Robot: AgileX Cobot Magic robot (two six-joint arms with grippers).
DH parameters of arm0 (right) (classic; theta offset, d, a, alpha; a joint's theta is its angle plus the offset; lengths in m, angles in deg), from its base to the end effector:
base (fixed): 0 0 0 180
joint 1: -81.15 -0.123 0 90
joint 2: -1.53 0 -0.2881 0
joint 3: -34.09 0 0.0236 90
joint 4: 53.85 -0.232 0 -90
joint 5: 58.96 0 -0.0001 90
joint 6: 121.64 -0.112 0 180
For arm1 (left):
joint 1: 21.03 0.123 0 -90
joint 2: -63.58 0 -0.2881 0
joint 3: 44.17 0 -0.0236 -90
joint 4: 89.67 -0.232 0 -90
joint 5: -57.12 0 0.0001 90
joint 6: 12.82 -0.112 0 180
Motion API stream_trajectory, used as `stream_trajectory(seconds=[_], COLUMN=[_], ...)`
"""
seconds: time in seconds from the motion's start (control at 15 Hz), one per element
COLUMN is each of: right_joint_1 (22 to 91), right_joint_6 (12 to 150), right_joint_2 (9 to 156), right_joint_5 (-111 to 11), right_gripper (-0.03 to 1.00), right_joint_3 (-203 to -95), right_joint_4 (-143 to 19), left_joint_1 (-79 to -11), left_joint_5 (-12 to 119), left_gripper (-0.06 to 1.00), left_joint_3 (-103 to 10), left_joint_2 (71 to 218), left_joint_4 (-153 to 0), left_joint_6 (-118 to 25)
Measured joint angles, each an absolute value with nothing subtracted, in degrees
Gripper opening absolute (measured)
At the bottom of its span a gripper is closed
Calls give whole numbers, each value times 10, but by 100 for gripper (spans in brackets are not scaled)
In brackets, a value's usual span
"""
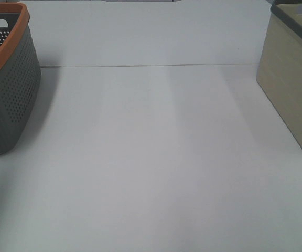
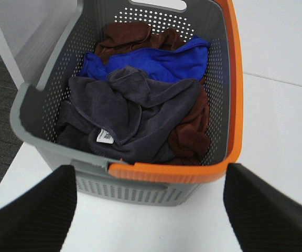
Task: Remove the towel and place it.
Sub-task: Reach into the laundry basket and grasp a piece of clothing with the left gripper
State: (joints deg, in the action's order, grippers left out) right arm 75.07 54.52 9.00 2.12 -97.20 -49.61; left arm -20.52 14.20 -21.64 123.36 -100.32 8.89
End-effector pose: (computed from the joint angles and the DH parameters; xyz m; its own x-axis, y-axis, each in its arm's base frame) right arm -0.0059 -0.0079 0.2580 -0.4557 -0.0173 -0.8900 -0.0343 0.9994 -0.0018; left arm 0.1729 0.0156 0.3630 -0.5262 -0.2425 -0.8150 -0.2455 0.9610 -0.1274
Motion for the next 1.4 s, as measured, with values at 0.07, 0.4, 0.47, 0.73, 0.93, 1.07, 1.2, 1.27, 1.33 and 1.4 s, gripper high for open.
stream_trajectory(seconds=[0.07,0.4,0.47,0.73,0.93,1.07,1.2,1.27,1.33,1.4], right_joint_1=[751,751,751,751,751,751,751,751,751,751], right_joint_6=[545,545,545,545,545,545,545,545,545,545], right_joint_2=[90,90,90,90,90,90,90,90,90,90], right_joint_5=[21,21,21,21,21,21,21,21,21,21], right_gripper=[73,73,73,73,73,73,73,73,73,73], right_joint_3=[-972,-972,-972,-972,-972,-972,-972,-972,-972,-972], right_joint_4=[-496,-496,-496,-496,-496,-496,-496,-496,-496,-496], left_joint_1=[-205,-205,-205,-205,-205,-205,-205,-205,-205,-205], left_joint_5=[144,136,123,54,38,51,89,116,128,145], left_gripper=[73,73,73,73,72,70,70,70,70,70], left_joint_3=[-254,-447,-475,-545,-549,-549,-549,-549,-549,-549], left_joint_2=[1283,1534,1577,1704,1762,1792,1814,1827,1832,1844], left_joint_4=[-1004,-1013,-1026,-1085,-1126,-1162,-1181,-1189,-1191,-1194], left_joint_6=[92,198,230,382,461,503,547,571,586,611])
